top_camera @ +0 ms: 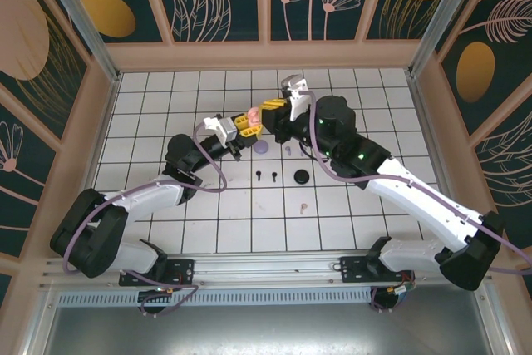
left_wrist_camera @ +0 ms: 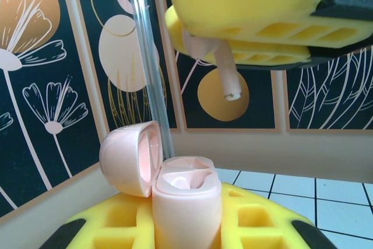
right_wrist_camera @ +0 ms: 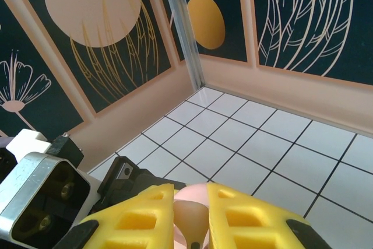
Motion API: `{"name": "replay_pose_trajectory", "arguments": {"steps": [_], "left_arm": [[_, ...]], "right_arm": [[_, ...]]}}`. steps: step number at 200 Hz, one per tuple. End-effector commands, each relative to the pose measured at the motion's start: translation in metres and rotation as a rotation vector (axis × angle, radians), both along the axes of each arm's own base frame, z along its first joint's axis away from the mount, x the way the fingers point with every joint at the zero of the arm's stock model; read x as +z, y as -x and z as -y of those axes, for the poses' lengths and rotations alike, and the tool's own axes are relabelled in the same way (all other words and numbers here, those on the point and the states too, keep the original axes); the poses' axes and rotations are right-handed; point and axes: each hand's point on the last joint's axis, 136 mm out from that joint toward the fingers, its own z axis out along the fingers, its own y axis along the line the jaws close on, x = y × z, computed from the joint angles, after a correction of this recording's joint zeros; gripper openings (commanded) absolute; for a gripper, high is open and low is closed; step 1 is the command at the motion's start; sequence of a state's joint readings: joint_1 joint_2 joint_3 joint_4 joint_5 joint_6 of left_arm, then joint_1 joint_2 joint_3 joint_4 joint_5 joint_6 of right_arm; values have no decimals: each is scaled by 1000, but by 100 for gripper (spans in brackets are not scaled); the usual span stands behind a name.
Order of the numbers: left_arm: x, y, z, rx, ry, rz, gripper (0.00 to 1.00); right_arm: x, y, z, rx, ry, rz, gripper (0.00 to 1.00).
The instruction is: Insert wireless bluetooth earbuds into charging case
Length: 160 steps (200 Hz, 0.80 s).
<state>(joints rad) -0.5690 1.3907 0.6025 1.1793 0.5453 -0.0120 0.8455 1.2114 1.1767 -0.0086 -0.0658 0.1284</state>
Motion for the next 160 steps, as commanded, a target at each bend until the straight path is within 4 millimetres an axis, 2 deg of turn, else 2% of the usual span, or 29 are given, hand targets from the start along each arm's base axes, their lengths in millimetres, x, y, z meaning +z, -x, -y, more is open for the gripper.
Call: {"name": "replay_pose_trajectory", "arguments": {"steps": [1, 87, 160], "left_arm": [[24, 7, 2, -34, 48, 66, 0], [26, 10, 2, -44, 53, 63, 0], [28, 11, 0, -41, 56, 65, 0]], "right_arm": [[0, 1, -9, 30, -21, 16, 17], [-16, -5, -19, 40, -4, -19, 16], [-32, -5, -18, 36, 33, -39, 15]]}}
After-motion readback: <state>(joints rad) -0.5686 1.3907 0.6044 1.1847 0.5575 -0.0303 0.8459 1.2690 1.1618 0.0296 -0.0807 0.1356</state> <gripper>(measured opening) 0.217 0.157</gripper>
